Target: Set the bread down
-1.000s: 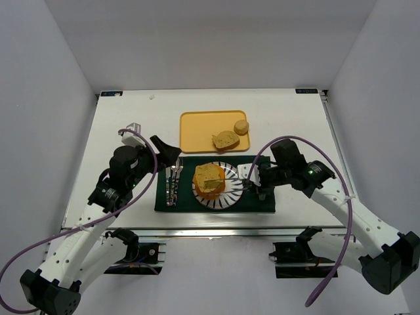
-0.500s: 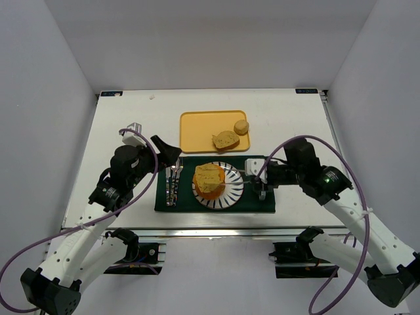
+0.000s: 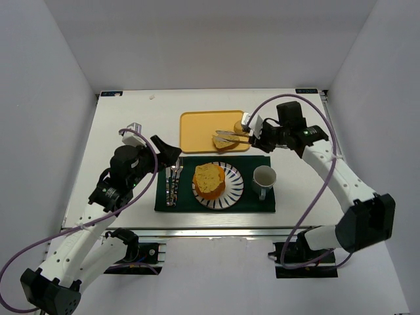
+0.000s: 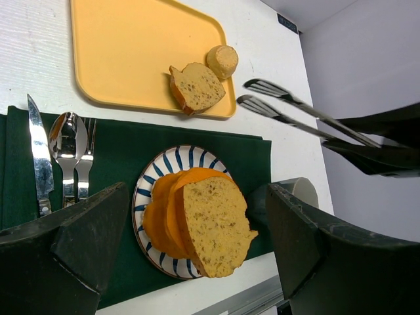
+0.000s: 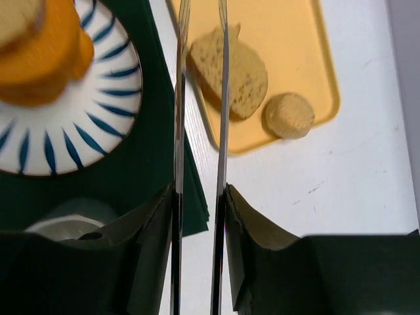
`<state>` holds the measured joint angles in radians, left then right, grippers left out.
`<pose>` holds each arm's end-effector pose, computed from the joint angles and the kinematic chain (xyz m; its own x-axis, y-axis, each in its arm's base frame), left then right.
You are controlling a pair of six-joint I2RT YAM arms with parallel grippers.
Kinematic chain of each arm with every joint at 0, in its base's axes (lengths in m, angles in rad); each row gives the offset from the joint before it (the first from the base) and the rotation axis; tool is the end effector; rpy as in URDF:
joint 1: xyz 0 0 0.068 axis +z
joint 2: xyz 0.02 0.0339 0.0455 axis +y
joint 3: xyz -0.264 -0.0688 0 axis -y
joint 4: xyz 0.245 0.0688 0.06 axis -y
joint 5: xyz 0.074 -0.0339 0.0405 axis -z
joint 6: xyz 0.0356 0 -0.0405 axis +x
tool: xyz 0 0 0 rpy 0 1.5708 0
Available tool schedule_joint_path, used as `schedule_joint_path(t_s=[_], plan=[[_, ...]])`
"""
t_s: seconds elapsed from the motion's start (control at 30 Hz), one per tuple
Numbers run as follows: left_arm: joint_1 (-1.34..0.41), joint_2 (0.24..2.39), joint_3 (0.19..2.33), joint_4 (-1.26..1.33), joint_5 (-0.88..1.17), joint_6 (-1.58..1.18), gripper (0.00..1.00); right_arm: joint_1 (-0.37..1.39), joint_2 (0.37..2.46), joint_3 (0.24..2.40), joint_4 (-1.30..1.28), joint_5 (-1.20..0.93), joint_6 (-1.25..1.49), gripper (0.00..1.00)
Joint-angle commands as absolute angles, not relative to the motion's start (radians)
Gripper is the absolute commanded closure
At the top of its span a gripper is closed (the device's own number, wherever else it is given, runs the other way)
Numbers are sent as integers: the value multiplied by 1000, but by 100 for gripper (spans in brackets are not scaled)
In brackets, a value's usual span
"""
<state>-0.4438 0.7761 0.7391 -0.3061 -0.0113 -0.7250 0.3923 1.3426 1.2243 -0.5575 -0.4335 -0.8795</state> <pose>0.1644 -0.0777 0.3125 -0.5058 -0.4938 -0.7074 0.1127 0.7752 -0.6216 0.2656 0.1261 0.3348 0.1321 -0.7020 -0.6998 -0.8596 0.2705 -0.4336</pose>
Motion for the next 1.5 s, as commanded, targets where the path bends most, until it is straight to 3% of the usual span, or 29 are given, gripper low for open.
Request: schedule_joint_path(t_s=[0.0, 0.47, 1.13, 1.33, 1.47], plan=[[-440, 753, 732, -291, -2, -735, 6, 380, 1379, 1235, -574, -411, -1038, 60], [-440, 765, 729, -281, 31, -744, 6, 379, 1600, 1282, -557, -324, -1140, 53], [-440, 767, 730, -284, 29, -746, 6, 385, 1663, 1298, -468, -273, -1091, 52], [-440, 761, 735, -291, 25, -746, 6, 385, 1677, 1307, -491, -279, -1097, 61], [-440, 758, 733, -290, 26, -749, 6, 385, 1667, 1324, -529, -305, -1097, 76]])
